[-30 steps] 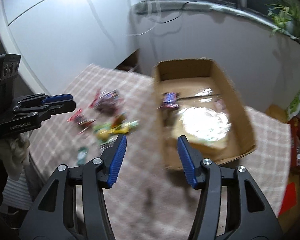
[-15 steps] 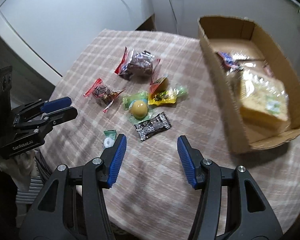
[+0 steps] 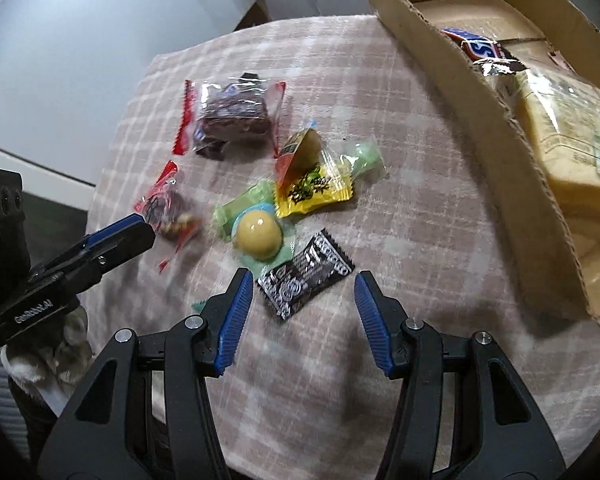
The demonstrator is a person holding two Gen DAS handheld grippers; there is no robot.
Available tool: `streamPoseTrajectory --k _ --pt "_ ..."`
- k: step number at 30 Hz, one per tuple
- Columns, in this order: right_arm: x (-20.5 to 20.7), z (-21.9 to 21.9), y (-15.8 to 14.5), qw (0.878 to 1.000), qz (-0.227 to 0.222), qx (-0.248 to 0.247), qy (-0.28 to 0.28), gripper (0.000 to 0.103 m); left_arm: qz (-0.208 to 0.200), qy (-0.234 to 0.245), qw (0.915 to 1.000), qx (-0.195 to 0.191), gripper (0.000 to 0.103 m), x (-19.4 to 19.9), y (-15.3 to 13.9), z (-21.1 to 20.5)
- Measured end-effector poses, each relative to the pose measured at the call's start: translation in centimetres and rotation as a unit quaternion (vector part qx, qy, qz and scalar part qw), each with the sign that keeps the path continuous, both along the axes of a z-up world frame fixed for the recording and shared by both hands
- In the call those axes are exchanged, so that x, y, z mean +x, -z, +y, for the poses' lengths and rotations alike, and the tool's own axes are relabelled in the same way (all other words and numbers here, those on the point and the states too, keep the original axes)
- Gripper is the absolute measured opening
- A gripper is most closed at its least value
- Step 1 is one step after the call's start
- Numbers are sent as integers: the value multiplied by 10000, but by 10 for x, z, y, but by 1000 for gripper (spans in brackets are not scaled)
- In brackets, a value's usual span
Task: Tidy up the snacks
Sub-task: 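Move both tools back over the remaining snacks, then grasp the red-wrapped candy bag with the left tool while the right tool grasps the black candy packet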
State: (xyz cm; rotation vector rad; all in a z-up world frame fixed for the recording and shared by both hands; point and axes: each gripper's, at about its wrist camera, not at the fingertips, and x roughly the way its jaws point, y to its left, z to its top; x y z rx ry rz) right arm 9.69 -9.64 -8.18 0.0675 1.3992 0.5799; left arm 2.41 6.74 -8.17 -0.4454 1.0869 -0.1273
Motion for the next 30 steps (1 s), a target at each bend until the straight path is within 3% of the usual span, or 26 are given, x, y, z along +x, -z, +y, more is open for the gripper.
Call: streamPoseTrajectory --k 4,9,13,18,23,26,30 --pt "4 11 0 9997 -161 -173 -54 55 42 -67 9998 -164 56 12 4 1" --pt "4 34 0 9969 -482 -567 -245 54 91 35 9996 267 56 23 9 -12" --pt "-5 48 1 9896 -798 -1016 -635 47 89 116 9985 528 56 27 13 -21" --pt "-5 44 1 9857 -852 -1237 -761 33 37 215 9953 941 56 27 17 -27" --pt "-6 37 1 9847 -857 -1292 -798 33 -8 271 9936 1099 53 25 19 -27" --pt "-10 36 1 9815 -986 -1380 -886 28 -68 282 9919 1236 41 23 19 -27" --pt "-15 37 1 9805 -1050 -1377 -923 27 -138 288 9918 1234 33 23 18 -25"
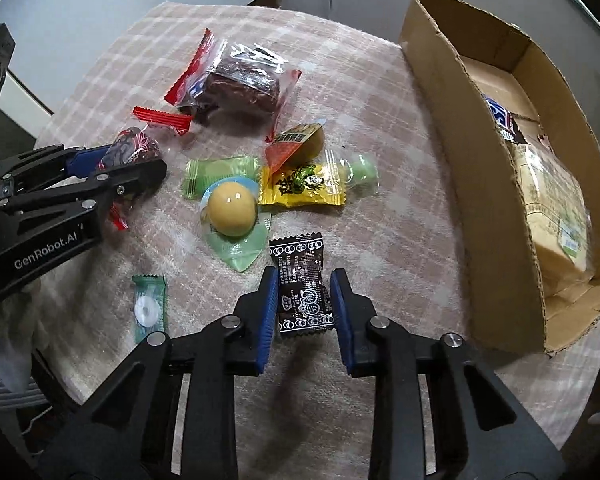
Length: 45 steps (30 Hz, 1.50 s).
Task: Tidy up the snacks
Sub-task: 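Grasp the red-wrapped candy bag with the left tool while the right tool grasps the black candy packet, then carry both candies into the box and open both tools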
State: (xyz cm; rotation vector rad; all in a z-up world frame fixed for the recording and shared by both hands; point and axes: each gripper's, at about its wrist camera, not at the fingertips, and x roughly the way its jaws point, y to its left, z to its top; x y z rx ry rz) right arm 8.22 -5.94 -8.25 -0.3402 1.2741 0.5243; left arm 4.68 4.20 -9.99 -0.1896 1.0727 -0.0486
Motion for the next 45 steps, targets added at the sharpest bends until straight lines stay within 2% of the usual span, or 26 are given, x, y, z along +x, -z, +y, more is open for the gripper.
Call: streamPoseTrajectory --k 7,16,22,33,45 --pt "-6 -6 -3 9998 -12 175 71 26 -79 -22 10000 0 33 -10 -5 5" --pt "-12 -44 -35 9975 -134 677 133 25 -342 -7 9993 -139 33 -25 -34 7" --pt "-5 -74 -64 9948 -342 913 291 25 -562 111 9978 -338 33 -20 -59 -5" --pt "41 -135 -95 9899 -568 1090 705 25 -807 524 9944 -443 33 28 -91 -52" --pt "111 -162 -78 9884 -519 1041 976 25 -704 919 9920 -501 33 100 -91 -100"
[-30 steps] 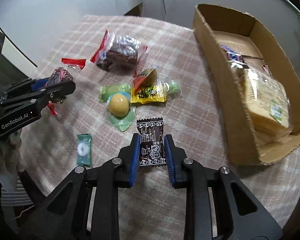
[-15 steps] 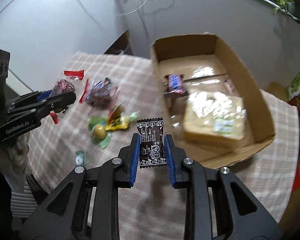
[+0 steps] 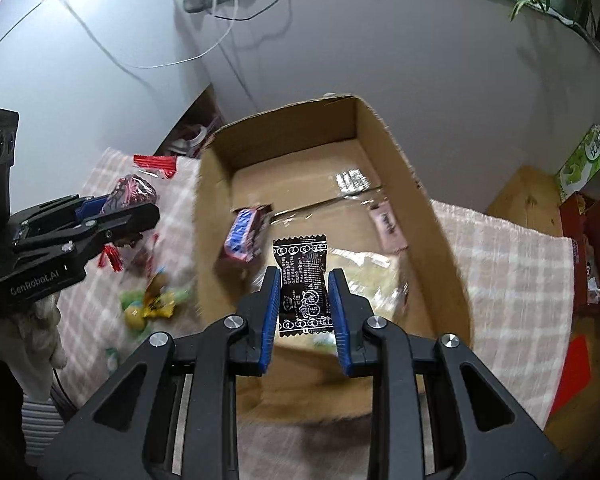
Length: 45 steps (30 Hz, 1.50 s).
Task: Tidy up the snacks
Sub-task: 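Carry both candies into the box and open both tools, then withdraw both tools from the box back over the snack pile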
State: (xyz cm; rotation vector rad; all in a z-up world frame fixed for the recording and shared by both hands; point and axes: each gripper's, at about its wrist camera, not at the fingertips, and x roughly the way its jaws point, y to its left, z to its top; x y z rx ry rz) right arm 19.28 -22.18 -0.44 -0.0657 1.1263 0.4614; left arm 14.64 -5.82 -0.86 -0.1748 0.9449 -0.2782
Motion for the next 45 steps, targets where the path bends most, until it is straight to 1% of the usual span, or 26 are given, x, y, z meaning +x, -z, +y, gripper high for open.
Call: streamPoseTrajectory --k 3,8,11,17,19,22,26,31,36,41,45 --pt "18 -2 10 10000 48 -25 33 25 85 81 9999 1 33 19 7 -11" --pt "42 -4 19 9999 92 6 79 26 209 195 9996 45 33 44 20 -26" --pt "52 -4 25 9999 128 6 68 26 260 215 9994 43 33 56 25 -31" --pt "61 1 34 9999 159 19 -10 26 370 241 9990 46 33 68 33 -38" --pt "61 3 37 9999 160 -40 -37 28 410 245 9989 29 33 70 35 -39" --pt "62 3 39 9999 157 -33 -24 30 504 170 9986 43 35 73 39 -39" --pt "61 2 39 9999 151 -25 7 30 514 113 9986 21 35 74 40 -37" --pt "50 -1 30 9999 108 -2 48 30 449 147 9989 10 35 69 34 -37" --pt "26 0 9 10000 -29 41 11 30 329 118 9994 -5 35 54 22 -32" --pt "-13 10 -14 9995 -228 121 -202 30 173 63 9998 -21 35 22 4 -17" --pt "-50 26 -23 9981 -265 209 -517 30 54 -75 10000 -20 35 -10 -9 3"
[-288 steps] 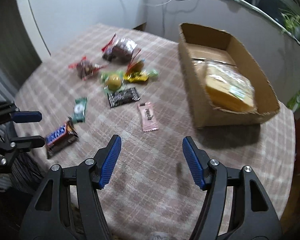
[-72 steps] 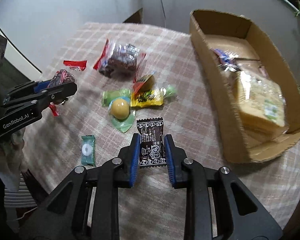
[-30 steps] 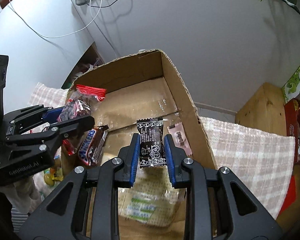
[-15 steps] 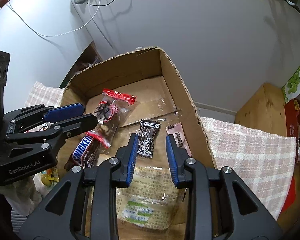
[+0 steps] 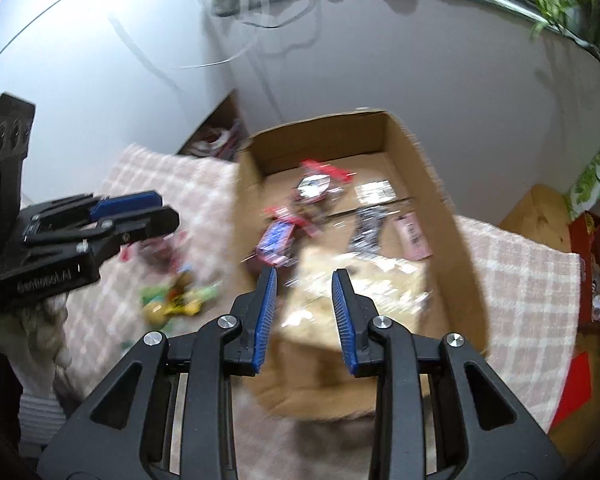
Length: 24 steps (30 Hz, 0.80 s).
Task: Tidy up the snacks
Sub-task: 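Withdraw both tools from the box back over the snack pile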
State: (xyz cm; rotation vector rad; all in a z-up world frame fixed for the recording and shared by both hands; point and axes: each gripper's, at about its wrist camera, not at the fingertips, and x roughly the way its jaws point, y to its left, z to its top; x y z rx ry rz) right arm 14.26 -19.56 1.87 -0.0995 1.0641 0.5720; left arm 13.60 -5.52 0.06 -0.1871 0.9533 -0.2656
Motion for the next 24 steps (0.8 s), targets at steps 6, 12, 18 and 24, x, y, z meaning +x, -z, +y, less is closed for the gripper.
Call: streamPoseTrajectory --k 6,12,18,24 --pt "-44 28 -1 9992 77 104 -370 44 -75 -186 9998 -3 35 -49 -4 30" --pt "-74 61 10 9977 153 49 -657 51 12 -342 9994 -80 35 -98 9 55" --pt "-80 91 29 9961 373 26 -803 51 180 -431 9988 -112 35 -140 32 65" --pt "-75 110 48 9940 697 150 -829 51 401 -371 9985 -27 35 -165 58 56"
